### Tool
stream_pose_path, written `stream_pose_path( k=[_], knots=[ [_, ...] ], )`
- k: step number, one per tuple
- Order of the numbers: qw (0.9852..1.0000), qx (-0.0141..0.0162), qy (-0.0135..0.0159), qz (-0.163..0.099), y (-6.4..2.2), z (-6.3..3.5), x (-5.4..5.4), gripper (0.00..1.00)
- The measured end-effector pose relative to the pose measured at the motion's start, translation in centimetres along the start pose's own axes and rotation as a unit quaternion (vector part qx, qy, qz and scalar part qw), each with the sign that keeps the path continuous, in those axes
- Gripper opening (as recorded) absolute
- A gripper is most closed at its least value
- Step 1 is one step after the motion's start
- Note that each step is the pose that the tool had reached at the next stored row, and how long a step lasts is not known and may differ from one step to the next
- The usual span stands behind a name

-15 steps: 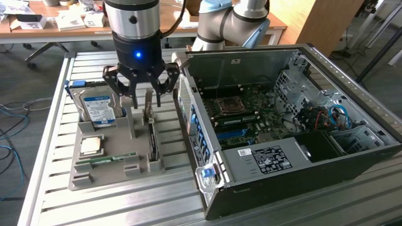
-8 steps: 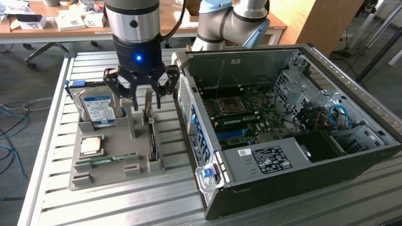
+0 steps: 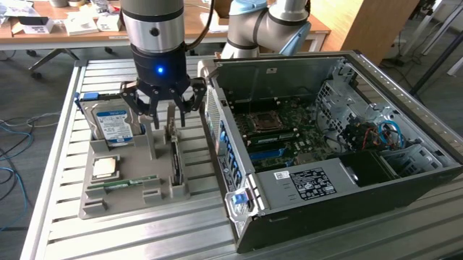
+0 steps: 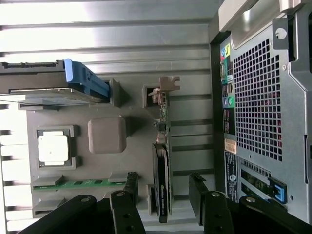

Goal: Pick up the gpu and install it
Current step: 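Pick up the gpu and move the gpu toward the slot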

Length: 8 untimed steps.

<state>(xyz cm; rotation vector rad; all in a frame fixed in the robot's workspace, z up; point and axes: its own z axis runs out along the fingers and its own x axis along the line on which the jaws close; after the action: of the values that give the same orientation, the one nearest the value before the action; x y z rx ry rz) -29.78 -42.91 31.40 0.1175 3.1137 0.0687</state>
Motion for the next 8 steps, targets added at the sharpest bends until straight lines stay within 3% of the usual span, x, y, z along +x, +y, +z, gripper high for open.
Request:
stream_pose_path(
  k=[8],
  knots=[
    [1.0000, 0.0000, 0.0000, 0.000, -0.01, 0.07, 0.00, 0.54]
  ],
)
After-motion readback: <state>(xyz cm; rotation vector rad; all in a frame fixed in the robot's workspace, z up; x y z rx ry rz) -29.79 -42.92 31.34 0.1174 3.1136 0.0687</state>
